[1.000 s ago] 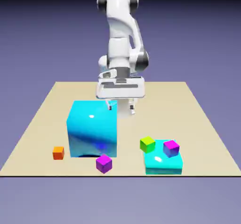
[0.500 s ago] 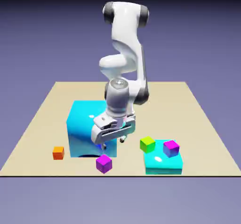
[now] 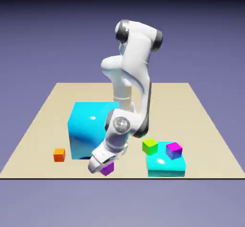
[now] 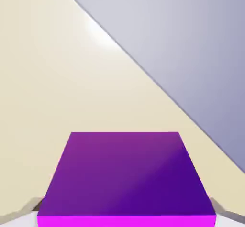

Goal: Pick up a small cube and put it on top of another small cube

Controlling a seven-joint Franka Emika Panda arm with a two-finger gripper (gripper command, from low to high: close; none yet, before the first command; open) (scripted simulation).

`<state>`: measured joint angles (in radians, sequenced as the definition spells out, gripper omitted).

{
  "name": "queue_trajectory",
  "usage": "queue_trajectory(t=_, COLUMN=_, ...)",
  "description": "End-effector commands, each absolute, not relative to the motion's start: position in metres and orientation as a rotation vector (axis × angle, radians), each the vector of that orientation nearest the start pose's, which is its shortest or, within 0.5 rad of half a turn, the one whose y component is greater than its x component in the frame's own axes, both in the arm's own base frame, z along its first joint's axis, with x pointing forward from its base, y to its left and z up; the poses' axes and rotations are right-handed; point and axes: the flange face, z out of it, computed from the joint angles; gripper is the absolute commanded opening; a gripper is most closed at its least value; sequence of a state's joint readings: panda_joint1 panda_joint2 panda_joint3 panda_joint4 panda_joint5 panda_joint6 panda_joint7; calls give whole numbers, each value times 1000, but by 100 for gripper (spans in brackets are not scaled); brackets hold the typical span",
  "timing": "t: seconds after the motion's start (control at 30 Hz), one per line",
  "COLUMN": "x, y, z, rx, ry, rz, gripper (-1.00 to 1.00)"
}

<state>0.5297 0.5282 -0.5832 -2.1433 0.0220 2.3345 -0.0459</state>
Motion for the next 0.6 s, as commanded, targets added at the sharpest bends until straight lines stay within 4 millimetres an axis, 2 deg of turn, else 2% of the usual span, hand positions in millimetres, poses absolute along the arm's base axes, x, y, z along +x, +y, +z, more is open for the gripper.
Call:
queue_trajectory(t=0.0, x=542, y=-31, z=190, rx=-3376, ry=-59, rz=439, gripper=-100)
queue_trajectory(t=0.13, x=538, y=36, z=221, rx=-3336, ry=-705, rz=336, gripper=-100)
queue_trajectory(t=0.27, x=523, y=102, z=249, rx=-3170, ry=-1338, rz=229, gripper=-100)
queue_trajectory(t=0.4, x=499, y=165, z=276, rx=-2880, ry=-1935, rz=116, gripper=-100)
queue_trajectory(t=0.57, x=454, y=237, z=307, rx=-2355, ry=-2591, rz=-33, gripper=-100)
